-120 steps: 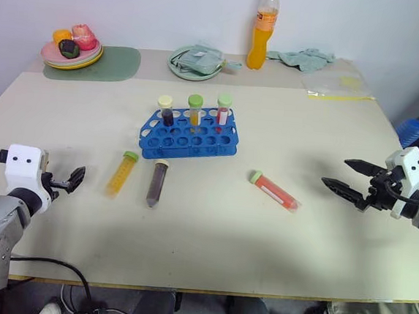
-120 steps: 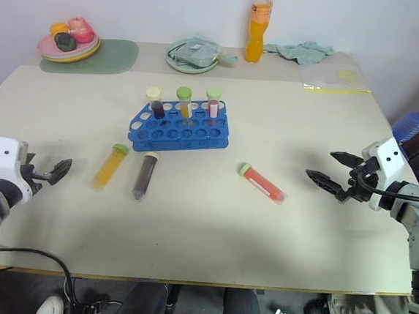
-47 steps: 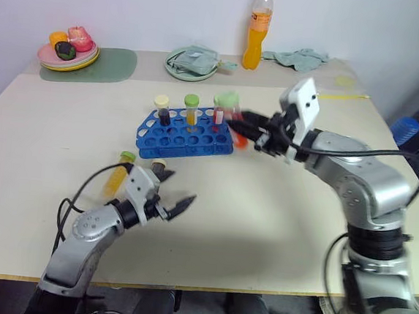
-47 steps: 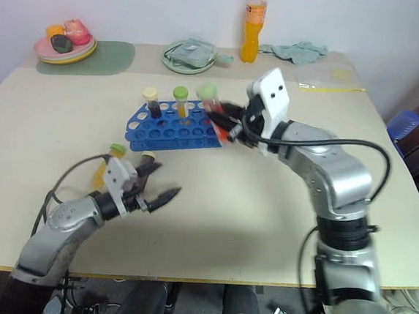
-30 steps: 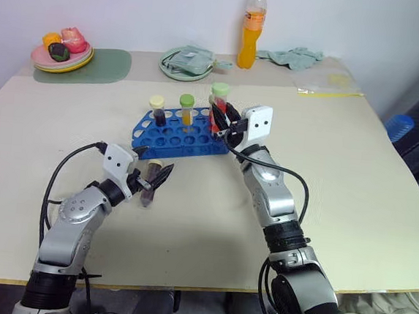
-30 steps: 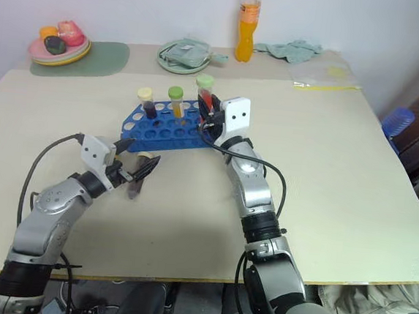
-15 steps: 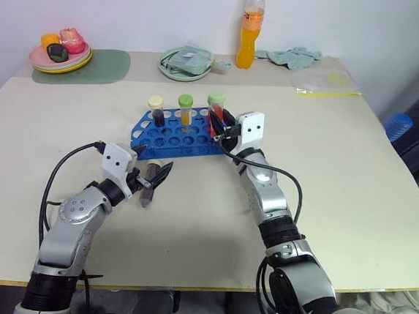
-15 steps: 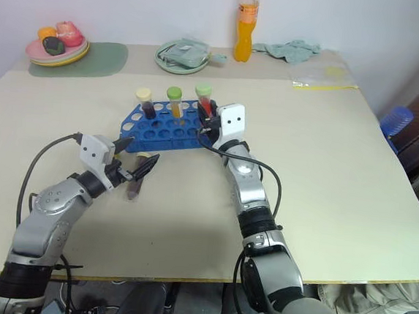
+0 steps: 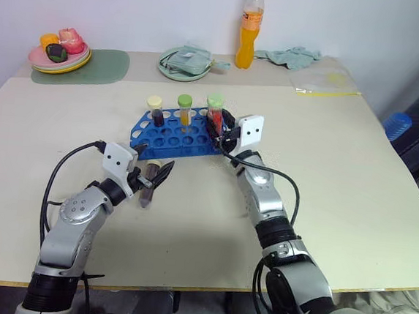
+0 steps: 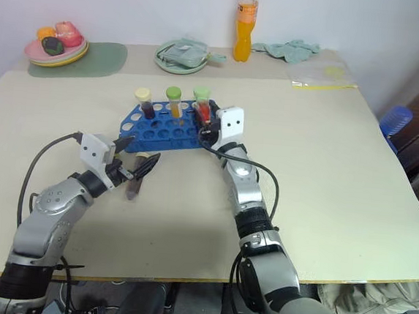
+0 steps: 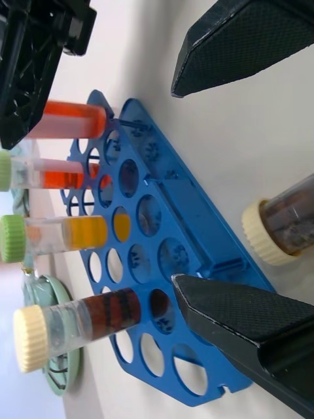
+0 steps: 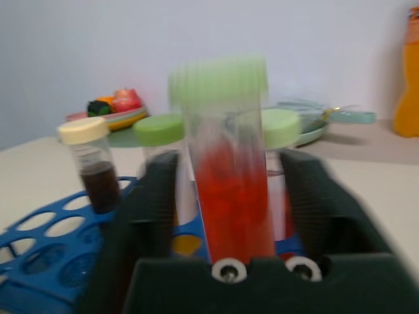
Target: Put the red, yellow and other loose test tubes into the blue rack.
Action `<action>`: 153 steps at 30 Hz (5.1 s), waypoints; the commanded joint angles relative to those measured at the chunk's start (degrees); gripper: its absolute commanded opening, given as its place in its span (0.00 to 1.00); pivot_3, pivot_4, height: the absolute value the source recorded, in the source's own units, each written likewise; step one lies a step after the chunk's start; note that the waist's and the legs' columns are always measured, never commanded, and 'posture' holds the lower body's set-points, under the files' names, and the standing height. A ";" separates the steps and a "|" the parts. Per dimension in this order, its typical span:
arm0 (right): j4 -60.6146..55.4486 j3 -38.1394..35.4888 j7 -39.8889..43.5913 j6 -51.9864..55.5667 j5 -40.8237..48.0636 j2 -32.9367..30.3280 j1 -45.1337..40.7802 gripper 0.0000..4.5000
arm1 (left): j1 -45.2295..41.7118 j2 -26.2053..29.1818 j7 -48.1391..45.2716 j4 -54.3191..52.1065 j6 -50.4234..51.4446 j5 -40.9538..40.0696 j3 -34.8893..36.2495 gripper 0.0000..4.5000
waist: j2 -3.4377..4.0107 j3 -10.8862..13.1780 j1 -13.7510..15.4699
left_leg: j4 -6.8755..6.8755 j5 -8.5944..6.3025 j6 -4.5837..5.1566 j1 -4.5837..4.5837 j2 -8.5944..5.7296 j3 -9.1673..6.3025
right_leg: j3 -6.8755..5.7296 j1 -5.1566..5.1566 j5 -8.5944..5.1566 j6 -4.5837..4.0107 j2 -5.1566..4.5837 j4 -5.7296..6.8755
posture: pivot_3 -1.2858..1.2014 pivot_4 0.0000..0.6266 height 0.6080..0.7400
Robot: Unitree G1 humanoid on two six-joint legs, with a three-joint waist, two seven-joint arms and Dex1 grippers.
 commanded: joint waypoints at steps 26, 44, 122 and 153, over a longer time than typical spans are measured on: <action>-41.97 1.32 23.05 30.38 10.63 -28.77 15.74 0.99 | -16.24 7.91 12.79 -17.17 48.76 -1.41 -1.47 1.00 | -0.04 0.01 0.29 | -0.02 -0.15 0.28 0.03 -0.01 0.02 | -0.01 0.11 -0.01 0.02 0.00 -0.05 | 0.52 0.24 1.00; -44.49 5.17 30.81 29.30 8.84 -34.19 20.24 0.99 | -34.20 21.88 27.08 -3.79 75.66 -30.09 0.62 1.00 | -0.16 0.08 0.44 | 0.21 -0.16 0.28 0.01 -0.02 -0.06 | -0.05 0.17 -0.02 0.04 -0.01 -0.02 | 0.52 0.24 1.00; -47.41 7.08 23.57 30.38 5.91 -29.64 23.15 1.00 | -24.79 -17.62 23.19 37.02 -27.76 19.08 -13.30 0.18 | -0.19 0.03 1.88 | 0.63 -0.21 0.38 -0.17 -0.10 0.11 | -0.09 0.21 0.01 0.08 -0.07 -0.03 | 0.52 0.24 1.00; -47.74 8.45 23.35 30.54 5.47 -28.82 23.46 1.00 | -24.42 -19.98 21.69 42.38 -32.98 18.92 -10.15 0.18 | -0.19 0.02 1.77 | 0.64 -0.21 0.38 -0.16 -0.10 0.06 | -0.09 0.22 0.01 0.09 -0.07 -0.02 | 0.52 0.24 1.00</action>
